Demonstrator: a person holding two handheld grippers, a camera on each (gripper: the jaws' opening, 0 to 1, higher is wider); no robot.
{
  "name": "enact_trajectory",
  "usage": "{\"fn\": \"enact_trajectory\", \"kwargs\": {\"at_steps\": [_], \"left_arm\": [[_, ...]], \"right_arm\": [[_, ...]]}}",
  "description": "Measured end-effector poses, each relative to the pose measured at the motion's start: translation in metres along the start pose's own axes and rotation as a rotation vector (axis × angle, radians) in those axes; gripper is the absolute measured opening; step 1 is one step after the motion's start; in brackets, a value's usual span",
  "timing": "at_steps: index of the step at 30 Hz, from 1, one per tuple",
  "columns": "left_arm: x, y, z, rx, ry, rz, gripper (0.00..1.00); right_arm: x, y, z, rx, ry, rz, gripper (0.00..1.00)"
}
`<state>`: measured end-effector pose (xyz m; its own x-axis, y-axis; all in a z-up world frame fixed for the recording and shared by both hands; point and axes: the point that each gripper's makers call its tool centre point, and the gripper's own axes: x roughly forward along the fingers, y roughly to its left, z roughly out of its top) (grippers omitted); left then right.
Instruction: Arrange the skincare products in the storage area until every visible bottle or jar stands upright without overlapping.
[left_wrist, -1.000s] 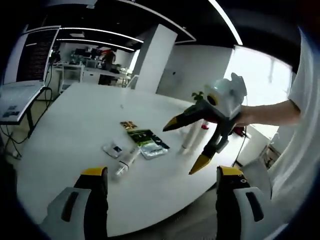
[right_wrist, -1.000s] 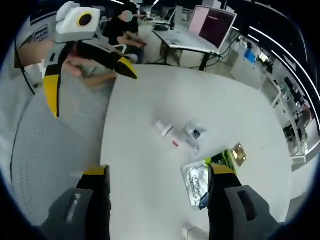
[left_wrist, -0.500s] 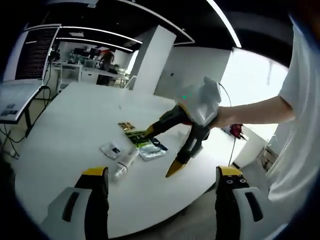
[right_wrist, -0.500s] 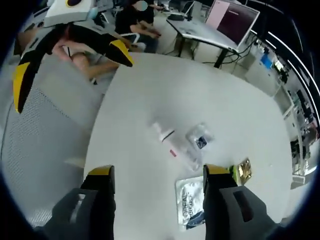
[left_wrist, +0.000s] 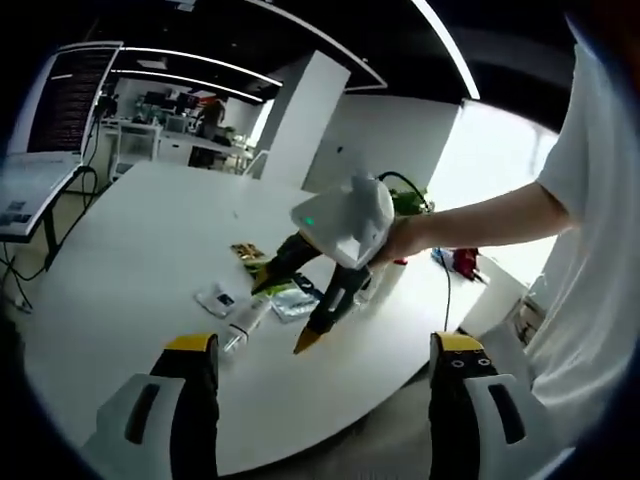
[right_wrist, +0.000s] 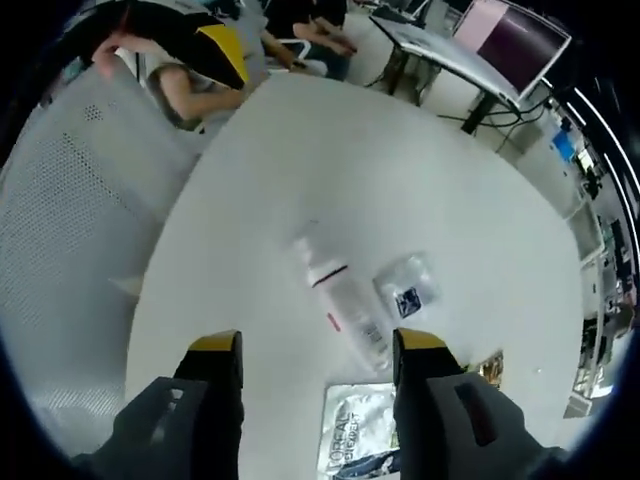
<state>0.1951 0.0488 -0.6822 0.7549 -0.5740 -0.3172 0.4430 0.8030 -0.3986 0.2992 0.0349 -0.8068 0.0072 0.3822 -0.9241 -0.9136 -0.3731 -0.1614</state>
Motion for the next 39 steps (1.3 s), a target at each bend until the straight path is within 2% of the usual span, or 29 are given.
{"fn": "enact_trajectory", "kwargs": {"at_steps": [5,13,19,24,31,39], "left_arm": [[-0.001,0.003,0.003,-0.024,-0.021,0.004,0.79],[-0.003,0.007,0.007,-0.041,-0.046,0.019,0.79],[-0.003,0.007,0.006,-0.030,-0.043,0.023,0.80],[-0.004,0.009,0.009,-0.049,-0.060,0.022,0.80],[-0.004,0.010,0.007,-0.044,-0.056,0.024,0.79],[-0.003,0.009,0.006,-0.041,-0.048,0.022,0.79]], "right_arm": [[0.012,-0.011,0.001,-0.054,0.019,-0.003,0.48],[0.025,-0.020,0.001,-0.096,0.027,0.019,0.41],[0.032,-0.022,0.004,-0.151,0.033,0.038,0.27],[0.033,-0.023,0.005,-0.131,0.019,0.056,0.24],[0.035,-0.018,0.003,-0.103,-0.001,0.120,0.21],[0.035,-0.017,0.003,-0.088,0.003,0.130,0.19]]}}
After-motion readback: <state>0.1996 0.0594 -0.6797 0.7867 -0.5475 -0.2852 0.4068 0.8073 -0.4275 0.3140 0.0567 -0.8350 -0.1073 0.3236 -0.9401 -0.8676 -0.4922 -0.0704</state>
